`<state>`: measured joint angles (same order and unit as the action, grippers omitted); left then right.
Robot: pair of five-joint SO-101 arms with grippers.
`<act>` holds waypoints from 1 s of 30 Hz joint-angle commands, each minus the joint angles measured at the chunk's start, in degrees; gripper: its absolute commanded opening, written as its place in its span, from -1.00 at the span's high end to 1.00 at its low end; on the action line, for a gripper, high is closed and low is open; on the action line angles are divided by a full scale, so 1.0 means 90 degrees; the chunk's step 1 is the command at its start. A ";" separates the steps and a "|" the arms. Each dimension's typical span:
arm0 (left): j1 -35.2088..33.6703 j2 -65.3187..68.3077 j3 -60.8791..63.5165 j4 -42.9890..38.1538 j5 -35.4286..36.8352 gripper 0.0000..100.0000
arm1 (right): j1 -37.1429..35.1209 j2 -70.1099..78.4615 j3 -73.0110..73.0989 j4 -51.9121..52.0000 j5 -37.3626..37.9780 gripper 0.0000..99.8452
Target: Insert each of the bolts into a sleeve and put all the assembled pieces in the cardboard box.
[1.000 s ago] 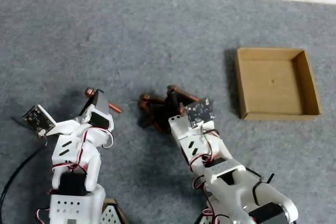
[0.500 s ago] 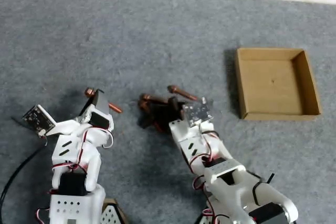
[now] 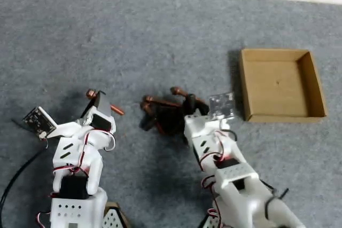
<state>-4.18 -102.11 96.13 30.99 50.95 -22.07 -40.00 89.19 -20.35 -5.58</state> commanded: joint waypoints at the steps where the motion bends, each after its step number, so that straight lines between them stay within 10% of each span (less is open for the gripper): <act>1: -0.0083 -0.0063 0.0122 -0.0147 0.0029 0.99 | 0.0073 -0.1558 -0.0386 0.1402 -0.0176 0.99; 7: -0.0063 -0.0063 0.0122 -0.0147 0.0029 0.99 | 0.0073 -0.3775 -0.0337 0.3131 -0.0176 0.99; 30: -0.0063 -0.0054 0.0122 -0.0166 0.0029 0.99 | -0.0220 -0.7272 0.1499 0.3336 -0.0137 0.99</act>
<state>-4.18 -102.11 96.13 30.99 50.95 -23.47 -103.38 95.87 6.99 -6.81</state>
